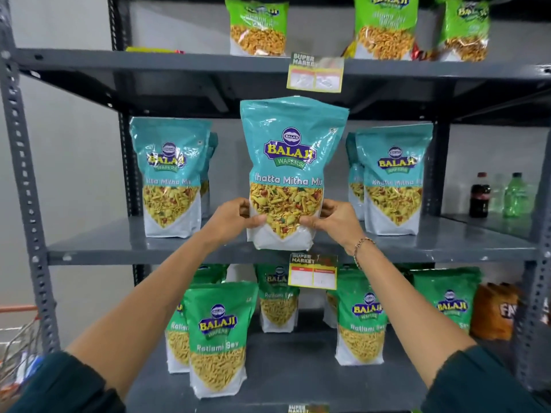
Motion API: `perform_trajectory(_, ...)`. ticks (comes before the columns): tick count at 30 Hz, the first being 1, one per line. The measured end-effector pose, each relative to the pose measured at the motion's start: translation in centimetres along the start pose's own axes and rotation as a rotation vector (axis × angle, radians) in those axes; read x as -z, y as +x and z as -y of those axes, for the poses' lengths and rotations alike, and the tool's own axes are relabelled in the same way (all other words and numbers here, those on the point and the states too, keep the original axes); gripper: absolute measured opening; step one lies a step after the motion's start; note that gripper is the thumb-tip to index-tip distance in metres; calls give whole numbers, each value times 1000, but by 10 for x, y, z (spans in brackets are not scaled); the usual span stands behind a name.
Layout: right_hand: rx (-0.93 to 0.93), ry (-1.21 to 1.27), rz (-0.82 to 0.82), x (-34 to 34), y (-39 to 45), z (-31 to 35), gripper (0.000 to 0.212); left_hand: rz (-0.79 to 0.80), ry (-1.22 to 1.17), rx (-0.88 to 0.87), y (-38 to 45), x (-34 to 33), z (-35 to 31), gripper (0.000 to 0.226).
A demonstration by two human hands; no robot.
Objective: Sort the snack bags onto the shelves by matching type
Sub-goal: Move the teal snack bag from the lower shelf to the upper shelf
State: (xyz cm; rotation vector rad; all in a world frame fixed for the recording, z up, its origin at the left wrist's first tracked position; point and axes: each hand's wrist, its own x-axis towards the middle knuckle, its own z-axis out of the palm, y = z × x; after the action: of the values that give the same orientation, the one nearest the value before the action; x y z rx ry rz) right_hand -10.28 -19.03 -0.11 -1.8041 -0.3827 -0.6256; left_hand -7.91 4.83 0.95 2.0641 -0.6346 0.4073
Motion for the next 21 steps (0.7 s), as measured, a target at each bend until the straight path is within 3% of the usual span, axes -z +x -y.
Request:
perform_trajectory(10,-81,-82,39,3,81,-54,51,0,88,50,82,-40,43,35)
perform_trajectory(21,-146,23,86,11,101,-81,43,7,78,93,110,-61,62,44)
